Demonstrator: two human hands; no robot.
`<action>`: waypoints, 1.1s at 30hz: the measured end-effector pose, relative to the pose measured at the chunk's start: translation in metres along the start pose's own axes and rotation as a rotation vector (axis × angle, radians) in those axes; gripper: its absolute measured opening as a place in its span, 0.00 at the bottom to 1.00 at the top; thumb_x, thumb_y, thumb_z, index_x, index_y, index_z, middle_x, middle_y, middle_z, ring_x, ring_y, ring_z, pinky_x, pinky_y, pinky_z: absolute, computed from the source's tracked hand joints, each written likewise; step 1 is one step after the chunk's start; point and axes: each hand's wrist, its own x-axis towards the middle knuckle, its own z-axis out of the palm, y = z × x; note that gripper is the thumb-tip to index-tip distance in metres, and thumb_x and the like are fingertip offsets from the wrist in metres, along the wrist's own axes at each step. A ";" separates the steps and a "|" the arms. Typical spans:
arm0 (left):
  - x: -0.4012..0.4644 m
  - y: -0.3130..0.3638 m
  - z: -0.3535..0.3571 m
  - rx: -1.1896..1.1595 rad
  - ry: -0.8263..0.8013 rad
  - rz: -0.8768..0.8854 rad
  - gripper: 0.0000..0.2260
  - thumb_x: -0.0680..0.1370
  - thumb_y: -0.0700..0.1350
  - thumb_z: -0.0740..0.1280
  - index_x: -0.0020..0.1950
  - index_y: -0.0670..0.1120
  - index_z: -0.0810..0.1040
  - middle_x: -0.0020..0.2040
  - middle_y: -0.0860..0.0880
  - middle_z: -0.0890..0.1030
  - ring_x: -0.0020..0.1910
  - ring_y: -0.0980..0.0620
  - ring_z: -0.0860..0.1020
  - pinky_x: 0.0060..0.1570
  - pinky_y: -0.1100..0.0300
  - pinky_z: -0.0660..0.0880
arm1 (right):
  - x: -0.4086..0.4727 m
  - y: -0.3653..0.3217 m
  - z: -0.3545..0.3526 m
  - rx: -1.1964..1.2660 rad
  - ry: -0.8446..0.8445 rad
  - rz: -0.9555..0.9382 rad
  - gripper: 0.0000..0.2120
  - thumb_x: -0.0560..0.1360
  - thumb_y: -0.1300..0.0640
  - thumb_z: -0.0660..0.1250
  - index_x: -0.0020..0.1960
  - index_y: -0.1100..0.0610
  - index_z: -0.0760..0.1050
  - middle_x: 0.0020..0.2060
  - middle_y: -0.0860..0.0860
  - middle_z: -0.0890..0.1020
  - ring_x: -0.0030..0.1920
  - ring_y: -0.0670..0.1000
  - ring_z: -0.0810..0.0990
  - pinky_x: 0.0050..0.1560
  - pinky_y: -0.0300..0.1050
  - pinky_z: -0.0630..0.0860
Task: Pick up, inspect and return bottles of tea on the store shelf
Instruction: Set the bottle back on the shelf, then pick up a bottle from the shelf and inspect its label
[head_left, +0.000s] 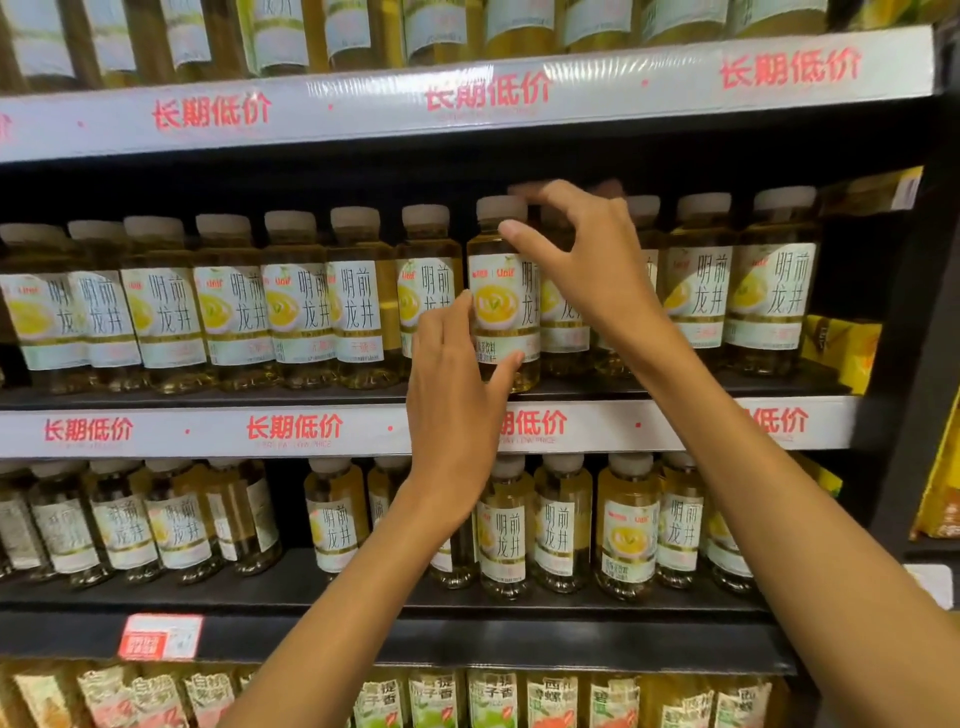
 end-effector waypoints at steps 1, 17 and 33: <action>0.001 0.000 0.001 0.018 0.004 0.009 0.27 0.75 0.44 0.71 0.72 0.45 0.65 0.64 0.47 0.71 0.61 0.50 0.73 0.58 0.52 0.75 | 0.000 0.000 0.002 -0.022 0.011 -0.008 0.21 0.77 0.44 0.63 0.67 0.51 0.72 0.62 0.50 0.78 0.66 0.55 0.68 0.64 0.55 0.69; 0.001 0.001 0.012 0.211 0.008 0.040 0.28 0.76 0.40 0.70 0.73 0.43 0.63 0.65 0.45 0.68 0.63 0.49 0.69 0.51 0.66 0.65 | 0.007 0.014 -0.002 -0.444 0.090 0.004 0.17 0.80 0.47 0.60 0.45 0.59 0.77 0.41 0.58 0.82 0.52 0.61 0.77 0.61 0.53 0.59; -0.011 0.010 0.011 -0.031 -0.111 0.131 0.21 0.77 0.40 0.68 0.69 0.43 0.70 0.62 0.47 0.72 0.62 0.53 0.71 0.61 0.59 0.71 | -0.045 0.009 -0.018 0.304 0.203 0.010 0.27 0.75 0.59 0.70 0.70 0.60 0.65 0.65 0.55 0.71 0.64 0.50 0.72 0.64 0.48 0.72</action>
